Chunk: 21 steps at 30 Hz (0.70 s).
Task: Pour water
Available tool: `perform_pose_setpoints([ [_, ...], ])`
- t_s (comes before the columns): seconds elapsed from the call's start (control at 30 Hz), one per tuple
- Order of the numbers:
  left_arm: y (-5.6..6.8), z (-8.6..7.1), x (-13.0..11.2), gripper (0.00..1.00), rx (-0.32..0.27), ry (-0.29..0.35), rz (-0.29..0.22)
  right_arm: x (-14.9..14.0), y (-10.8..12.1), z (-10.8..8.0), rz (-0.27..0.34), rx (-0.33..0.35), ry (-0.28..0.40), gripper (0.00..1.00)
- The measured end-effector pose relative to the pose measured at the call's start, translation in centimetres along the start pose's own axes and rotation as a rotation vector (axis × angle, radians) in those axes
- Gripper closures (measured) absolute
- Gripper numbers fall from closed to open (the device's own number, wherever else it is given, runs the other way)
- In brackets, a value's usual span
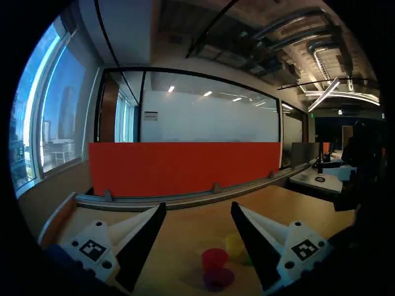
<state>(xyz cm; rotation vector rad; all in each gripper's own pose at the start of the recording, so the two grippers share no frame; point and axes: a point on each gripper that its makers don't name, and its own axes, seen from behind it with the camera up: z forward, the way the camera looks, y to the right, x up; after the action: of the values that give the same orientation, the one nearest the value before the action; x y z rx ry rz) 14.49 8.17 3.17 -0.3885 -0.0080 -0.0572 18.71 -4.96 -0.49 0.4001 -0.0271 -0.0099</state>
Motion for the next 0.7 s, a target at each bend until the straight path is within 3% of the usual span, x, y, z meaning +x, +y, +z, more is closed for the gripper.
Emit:
perform_pose_setpoints([
  [0.17, 2.5, 0.1, 1.0, 0.02, -0.119, 0.021, -0.022, 0.8, -2.3, -0.5, 0.017, 0.115, 0.011, 0.00],
  [0.37, 4.9, -0.3, 1.3, 0.02, -0.219, 0.017, 0.003, 1.2, -4.6, -1.1, 0.000, 0.209, 0.005, 0.00],
  [0.7, 6.2, -0.4, 0.3, 0.02, -0.284, -0.024, 0.052, 0.8, -5.7, -1.2, -0.025, 0.239, -0.025, 0.00],
])
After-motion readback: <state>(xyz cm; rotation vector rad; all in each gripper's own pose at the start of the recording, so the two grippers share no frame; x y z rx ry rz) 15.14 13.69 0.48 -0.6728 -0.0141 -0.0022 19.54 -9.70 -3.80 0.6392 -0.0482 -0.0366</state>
